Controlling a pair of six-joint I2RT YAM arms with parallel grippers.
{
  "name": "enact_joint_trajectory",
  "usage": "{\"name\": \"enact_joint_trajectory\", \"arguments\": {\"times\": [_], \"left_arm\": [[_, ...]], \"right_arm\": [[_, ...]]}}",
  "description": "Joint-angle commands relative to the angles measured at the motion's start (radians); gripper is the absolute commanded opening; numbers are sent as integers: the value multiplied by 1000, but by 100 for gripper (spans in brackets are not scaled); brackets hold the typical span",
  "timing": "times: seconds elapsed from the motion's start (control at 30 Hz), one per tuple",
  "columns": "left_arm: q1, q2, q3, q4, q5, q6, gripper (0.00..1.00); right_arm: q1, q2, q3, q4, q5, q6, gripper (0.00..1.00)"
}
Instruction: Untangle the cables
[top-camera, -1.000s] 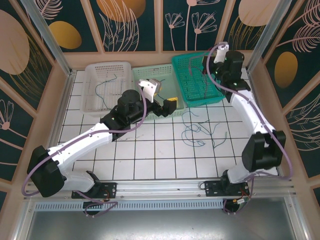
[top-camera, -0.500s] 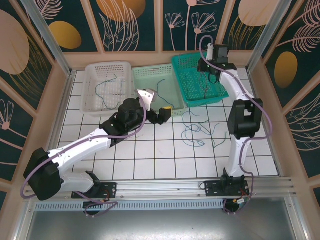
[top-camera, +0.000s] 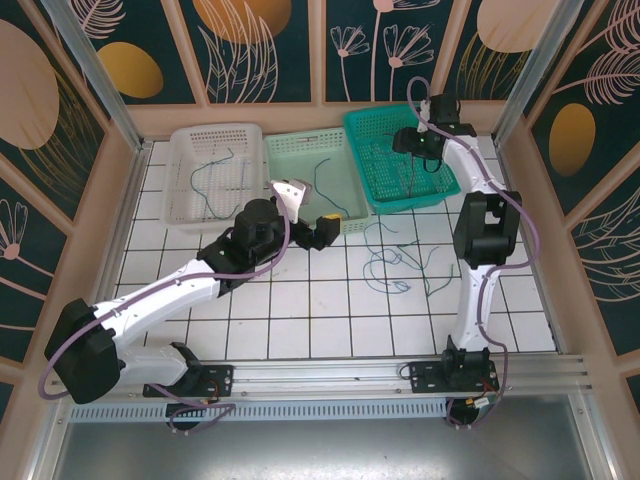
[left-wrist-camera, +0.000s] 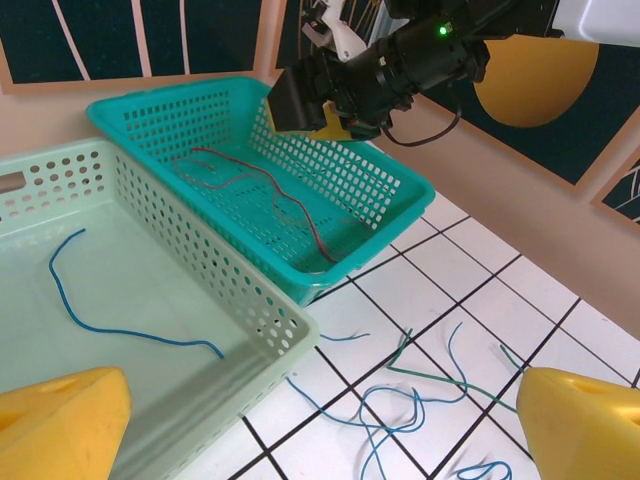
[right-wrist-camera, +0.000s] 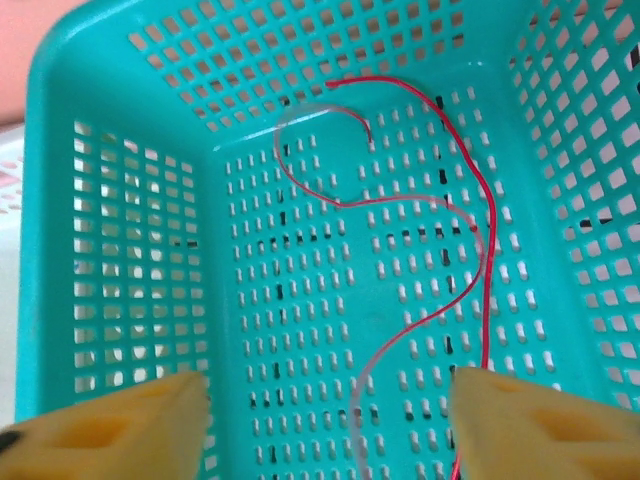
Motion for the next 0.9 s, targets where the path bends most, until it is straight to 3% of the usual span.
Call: {"name": "enact_joint_trajectory", "arguments": {"times": [0.0, 0.23, 0.6, 0.87], "left_arm": [[5, -12, -6, 0, -2, -20, 98], [6, 21, -8, 0, 9, -27, 99], [6, 93, 1, -14, 37, -37, 99], [6, 98, 7, -7, 25, -31, 99]], "right_arm": [[3, -34, 21, -51, 1, -30, 76], [7, -251, -131, 14, 5, -17, 85], [17, -641, -638, 71, -31, 54, 76], [65, -856, -1012, 141, 76, 171, 75]]}}
